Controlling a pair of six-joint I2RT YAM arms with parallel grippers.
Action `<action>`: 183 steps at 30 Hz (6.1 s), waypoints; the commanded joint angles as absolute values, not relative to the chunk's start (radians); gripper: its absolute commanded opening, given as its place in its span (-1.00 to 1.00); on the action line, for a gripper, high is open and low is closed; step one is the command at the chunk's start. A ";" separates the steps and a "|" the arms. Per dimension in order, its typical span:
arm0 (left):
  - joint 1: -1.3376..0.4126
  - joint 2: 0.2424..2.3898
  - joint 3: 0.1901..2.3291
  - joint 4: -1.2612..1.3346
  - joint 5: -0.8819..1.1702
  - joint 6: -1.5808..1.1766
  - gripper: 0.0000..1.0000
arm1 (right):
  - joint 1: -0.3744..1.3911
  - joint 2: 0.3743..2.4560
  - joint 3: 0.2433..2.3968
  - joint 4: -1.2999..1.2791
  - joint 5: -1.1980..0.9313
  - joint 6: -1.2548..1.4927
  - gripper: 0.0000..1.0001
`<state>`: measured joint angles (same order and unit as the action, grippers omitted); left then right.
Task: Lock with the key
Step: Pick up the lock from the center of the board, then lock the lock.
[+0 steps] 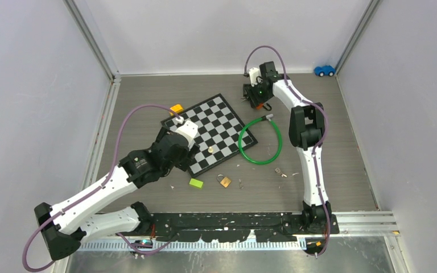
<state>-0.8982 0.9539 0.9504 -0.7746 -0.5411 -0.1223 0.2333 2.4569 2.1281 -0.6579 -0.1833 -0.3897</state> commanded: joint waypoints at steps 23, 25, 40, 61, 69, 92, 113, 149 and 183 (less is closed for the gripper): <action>-0.894 0.738 1.014 -0.738 -0.495 -0.332 0.99 | 0.238 1.917 1.911 -0.419 -0.110 -0.152 -0.97; -0.894 0.722 1.003 -0.702 -0.481 -0.340 0.99 | 0.238 1.853 1.843 -0.380 -0.093 -0.071 -0.99; -0.894 0.656 0.789 -0.195 -0.242 -0.361 0.98 | 0.282 1.342 1.362 -0.055 -0.336 0.630 -0.99; -0.894 0.769 0.571 0.698 -0.014 -0.778 0.97 | 0.634 1.074 1.141 0.328 -0.078 0.916 -0.99; -0.894 0.788 0.560 0.786 -0.033 -0.824 0.86 | 0.656 1.067 1.135 0.378 -0.118 1.018 -0.99; -0.895 0.933 0.609 0.936 0.031 -0.968 0.67 | 0.707 0.997 1.022 0.415 -0.149 1.088 -0.99; -0.894 0.911 0.608 0.895 0.013 -1.006 -0.05 | 0.710 0.982 0.983 0.357 -0.114 1.097 -0.99; -0.894 0.934 0.669 0.654 -0.012 -0.845 -0.12 | 0.776 0.978 1.028 0.217 -0.020 1.081 -0.99; -0.894 0.938 0.912 0.040 0.088 -0.371 -1.00 | 0.797 1.006 1.016 0.015 0.095 1.005 -0.59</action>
<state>-0.8879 0.9440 0.8364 0.1192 0.0658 -0.4614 0.7952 0.9966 0.9726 0.0097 0.0395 1.0294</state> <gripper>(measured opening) 0.095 0.547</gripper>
